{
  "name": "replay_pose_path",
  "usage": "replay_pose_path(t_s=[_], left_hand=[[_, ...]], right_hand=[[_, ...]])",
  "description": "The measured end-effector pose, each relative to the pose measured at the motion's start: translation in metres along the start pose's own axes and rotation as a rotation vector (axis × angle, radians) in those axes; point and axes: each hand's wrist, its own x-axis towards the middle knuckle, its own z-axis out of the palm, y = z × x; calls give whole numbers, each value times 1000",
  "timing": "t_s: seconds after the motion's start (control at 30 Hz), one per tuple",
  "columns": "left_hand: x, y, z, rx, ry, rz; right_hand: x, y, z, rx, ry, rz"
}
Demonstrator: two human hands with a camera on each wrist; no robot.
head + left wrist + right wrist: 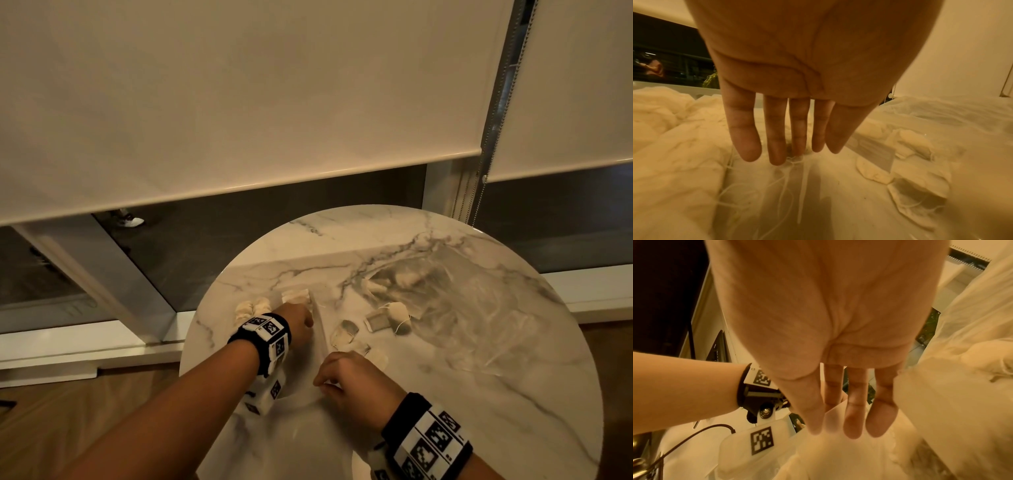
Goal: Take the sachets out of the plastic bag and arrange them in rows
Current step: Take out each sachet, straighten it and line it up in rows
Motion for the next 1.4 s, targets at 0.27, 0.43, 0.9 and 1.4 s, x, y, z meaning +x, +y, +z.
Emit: replay_pose_path(t_s=[0.27,0.43,0.9,1.4], left_hand=[[-34,-3,-24,-143,89,10],[-74,-26,-29,-323,257,-12],[-136,-4,80,-629,320,9],[-142,0,96,-715,427,-2]], right_hand=[[-7,0,-6,127,47,28],[-16,15,-23,253,162,142],[-23,90,-51,109,375,600],[56,85,-77,-297,73,573]])
